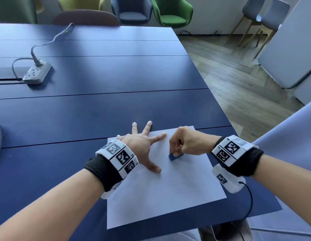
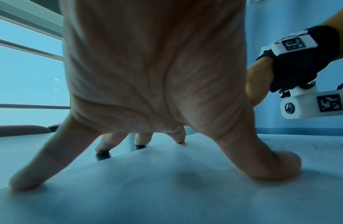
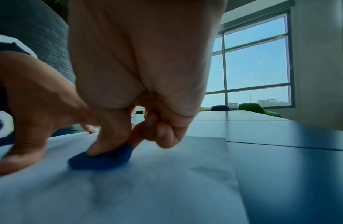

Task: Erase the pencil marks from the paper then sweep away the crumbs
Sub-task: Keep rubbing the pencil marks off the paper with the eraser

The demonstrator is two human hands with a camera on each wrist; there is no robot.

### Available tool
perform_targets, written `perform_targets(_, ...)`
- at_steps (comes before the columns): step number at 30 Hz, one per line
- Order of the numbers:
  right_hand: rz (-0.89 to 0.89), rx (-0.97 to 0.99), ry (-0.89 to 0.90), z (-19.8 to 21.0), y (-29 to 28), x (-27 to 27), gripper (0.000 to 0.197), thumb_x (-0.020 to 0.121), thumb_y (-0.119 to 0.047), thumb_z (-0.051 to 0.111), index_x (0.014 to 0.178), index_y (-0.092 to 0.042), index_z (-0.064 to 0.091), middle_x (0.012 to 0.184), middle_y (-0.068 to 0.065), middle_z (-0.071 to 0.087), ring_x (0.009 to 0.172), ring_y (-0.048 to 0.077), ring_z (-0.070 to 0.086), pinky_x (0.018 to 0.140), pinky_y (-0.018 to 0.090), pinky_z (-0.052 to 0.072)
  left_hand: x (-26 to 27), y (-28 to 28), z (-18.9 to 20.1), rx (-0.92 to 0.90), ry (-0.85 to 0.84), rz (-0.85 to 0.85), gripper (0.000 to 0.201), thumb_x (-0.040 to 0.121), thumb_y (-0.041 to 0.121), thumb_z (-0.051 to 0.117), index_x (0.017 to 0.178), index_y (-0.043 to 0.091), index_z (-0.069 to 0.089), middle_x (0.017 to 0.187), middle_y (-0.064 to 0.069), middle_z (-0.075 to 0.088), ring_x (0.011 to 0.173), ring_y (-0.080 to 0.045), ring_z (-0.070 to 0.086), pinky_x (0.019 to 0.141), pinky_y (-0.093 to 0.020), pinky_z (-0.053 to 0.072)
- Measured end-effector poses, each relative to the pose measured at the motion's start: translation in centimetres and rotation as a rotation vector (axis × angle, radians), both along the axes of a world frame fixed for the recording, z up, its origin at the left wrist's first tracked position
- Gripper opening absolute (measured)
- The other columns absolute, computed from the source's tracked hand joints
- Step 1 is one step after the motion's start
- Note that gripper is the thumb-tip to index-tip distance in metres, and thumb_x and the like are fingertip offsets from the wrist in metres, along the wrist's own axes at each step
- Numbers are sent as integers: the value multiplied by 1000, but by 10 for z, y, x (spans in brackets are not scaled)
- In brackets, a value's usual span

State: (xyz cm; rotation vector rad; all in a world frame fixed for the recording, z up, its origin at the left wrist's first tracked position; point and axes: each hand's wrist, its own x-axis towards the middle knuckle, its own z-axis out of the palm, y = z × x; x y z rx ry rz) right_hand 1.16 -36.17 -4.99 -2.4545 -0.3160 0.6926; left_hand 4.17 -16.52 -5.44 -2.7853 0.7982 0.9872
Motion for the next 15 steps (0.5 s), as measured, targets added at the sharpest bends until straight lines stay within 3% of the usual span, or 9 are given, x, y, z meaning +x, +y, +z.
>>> perform_targets(3,-109,68,-157,-5,2,6,16,76,-2,72,79,-17,77,72,7,66,62,9,52,60,20,46,2,1,-1,-7,13,2,123,54,78,75,139,68,-13,156,14,-33,145,-40,-24,104,-76,19)
perform_targets(6,-32,51,-59,-9,-4,-7,14,77,-6,72,77,-20,75,78,10,67,66,17,54,64,30,48,1,0,-2,0,5,-3,123,54,79,74,140,67,-13,156,14,-33,145,-39,-23,105,-76,20)
perform_targets(8,35,9,19,-5,-4,-10,11,77,-8,73,78,-20,74,81,9,68,69,17,56,64,29,48,1,0,-2,6,-2,-2,123,54,79,74,140,67,-13,156,14,-33,145,-39,-23,105,-75,21)
perform_targets(10,-1,4,-62,-3,-1,-2,13,76,-7,73,79,-20,75,79,7,70,68,15,58,65,28,49,1,1,-1,7,-5,2,123,52,80,74,138,69,-13,156,16,-33,146,-38,-22,105,-73,22)
perform_targets(12,-80,34,-168,-2,0,1,15,77,-5,71,79,-19,76,78,8,68,72,22,61,67,31,52,3,2,-2,5,2,6,122,51,81,74,136,71,-13,155,17,-33,146,-38,-22,105,-73,23)
perform_targets(15,-17,18,-75,-4,-4,-12,14,78,-5,70,80,-19,75,81,10,66,77,27,60,70,38,53,2,1,-3,7,4,0,122,50,82,73,135,72,-13,155,18,-33,146,-37,-21,105,-73,24)
